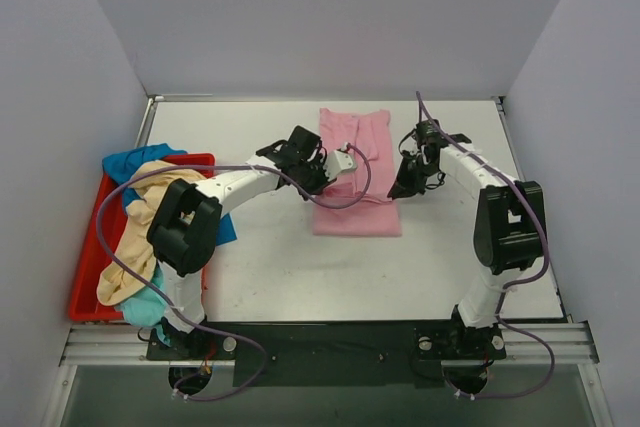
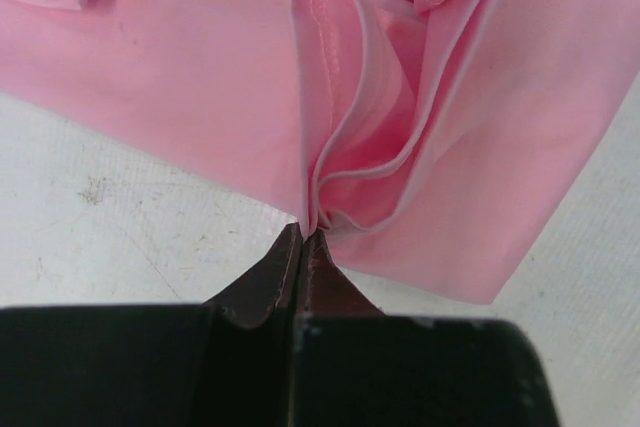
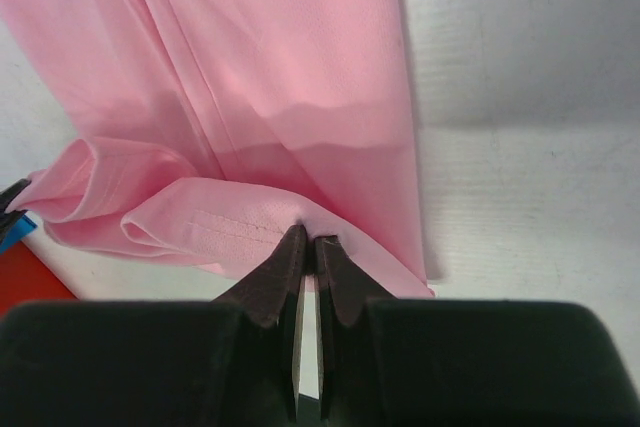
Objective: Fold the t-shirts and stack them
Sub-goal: Fold the folded rectangular tshirt in 1/3 of the way
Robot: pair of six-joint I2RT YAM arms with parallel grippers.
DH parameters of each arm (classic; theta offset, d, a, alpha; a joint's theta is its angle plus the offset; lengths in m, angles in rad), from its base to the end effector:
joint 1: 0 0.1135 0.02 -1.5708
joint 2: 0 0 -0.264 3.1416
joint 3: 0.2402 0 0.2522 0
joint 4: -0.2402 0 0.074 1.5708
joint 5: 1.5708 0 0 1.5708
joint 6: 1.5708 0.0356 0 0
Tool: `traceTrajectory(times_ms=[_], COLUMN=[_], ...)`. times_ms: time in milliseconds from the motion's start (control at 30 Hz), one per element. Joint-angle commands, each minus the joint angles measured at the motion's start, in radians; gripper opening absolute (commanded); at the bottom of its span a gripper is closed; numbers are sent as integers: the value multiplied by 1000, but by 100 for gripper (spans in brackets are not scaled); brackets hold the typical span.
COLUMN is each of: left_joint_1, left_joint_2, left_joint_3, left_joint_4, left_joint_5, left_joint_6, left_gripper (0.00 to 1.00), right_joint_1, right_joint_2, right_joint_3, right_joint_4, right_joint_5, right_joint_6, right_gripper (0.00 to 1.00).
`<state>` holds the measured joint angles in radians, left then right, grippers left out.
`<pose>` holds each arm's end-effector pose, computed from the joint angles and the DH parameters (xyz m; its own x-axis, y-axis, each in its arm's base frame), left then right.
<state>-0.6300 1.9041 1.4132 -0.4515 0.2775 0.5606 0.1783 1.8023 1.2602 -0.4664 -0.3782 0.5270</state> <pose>0.3290 -0.2520 0.2128 -0.1832 0.7664 -0.6157 0.9376 0.3244 0.1249 0.3701 0.0801 0.2049 -0.9000 0.3128 -0.3037 0.1089 0.8358 0.5381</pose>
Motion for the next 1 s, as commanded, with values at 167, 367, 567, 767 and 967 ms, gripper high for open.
traceTrajectory(times_ms=[167,367,567,767,967], left_joint_1=[26,35,56,75,73], left_joint_2=[59,36,91,189,279], left_joint_3=[170,214,271,351,391], left_joint_4=[-13,-30,-20,-30,-44], left_joint_5=[-29,-6,-43,-61,-67], left_joint_6=[-51,-68,-129,-125,-100], left_gripper=[0,0,0,0,0], right_joint_1=[-22,-26,-45,-77,-91], right_joint_2=[23,43,114,199,278], right_joint_3=[131,215,291,347,406], right_joint_4=[5,3,3,2,2], right_joint_5=[-19,-33,-44,-22,-46], right_joint_6=[-1,4,10,16,-1], right_gripper=[0,0,0,0,0])
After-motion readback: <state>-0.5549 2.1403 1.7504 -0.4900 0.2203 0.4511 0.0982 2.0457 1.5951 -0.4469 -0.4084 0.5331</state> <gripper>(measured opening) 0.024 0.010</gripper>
